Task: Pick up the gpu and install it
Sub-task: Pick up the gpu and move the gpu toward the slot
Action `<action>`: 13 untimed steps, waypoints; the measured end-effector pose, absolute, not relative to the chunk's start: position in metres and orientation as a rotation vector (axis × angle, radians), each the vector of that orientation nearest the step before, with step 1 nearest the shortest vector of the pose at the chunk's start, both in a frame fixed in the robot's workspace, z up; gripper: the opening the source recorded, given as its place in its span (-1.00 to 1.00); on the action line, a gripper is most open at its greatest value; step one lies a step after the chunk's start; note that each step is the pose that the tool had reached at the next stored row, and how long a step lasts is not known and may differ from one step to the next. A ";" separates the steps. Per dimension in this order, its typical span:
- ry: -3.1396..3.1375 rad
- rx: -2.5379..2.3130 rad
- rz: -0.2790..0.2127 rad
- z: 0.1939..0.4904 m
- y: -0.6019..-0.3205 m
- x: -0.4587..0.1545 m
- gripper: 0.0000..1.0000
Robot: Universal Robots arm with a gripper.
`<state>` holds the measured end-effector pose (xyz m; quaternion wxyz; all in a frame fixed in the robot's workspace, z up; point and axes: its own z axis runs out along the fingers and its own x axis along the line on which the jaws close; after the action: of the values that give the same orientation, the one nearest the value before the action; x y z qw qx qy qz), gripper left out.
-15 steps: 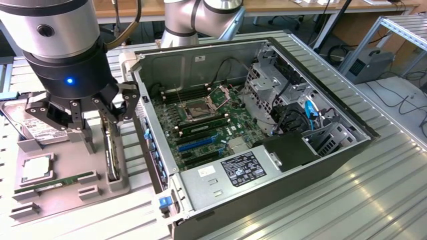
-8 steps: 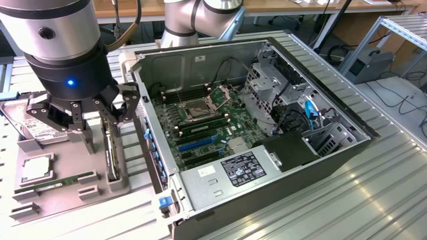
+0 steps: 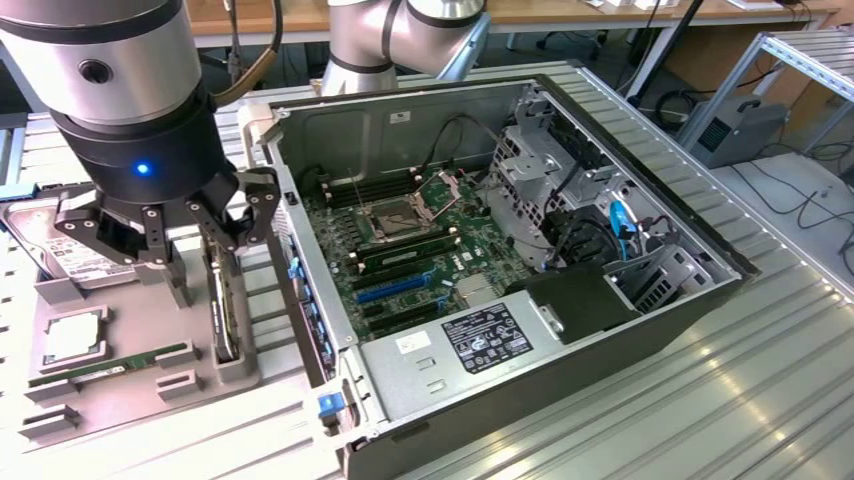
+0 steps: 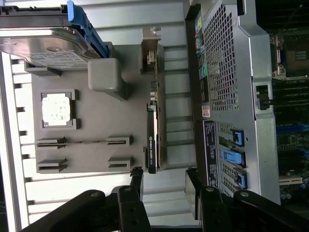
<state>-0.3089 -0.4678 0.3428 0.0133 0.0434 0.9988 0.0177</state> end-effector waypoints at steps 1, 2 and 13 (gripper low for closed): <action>3.112 0.135 0.055 0.342 -0.468 -0.309 -0.04; 3.112 0.135 0.055 0.342 -0.468 -0.309 -0.04; 3.111 0.141 0.055 0.328 -0.468 -0.309 -0.04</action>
<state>-0.3090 -0.4677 0.3281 0.0133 0.0452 0.9987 0.0177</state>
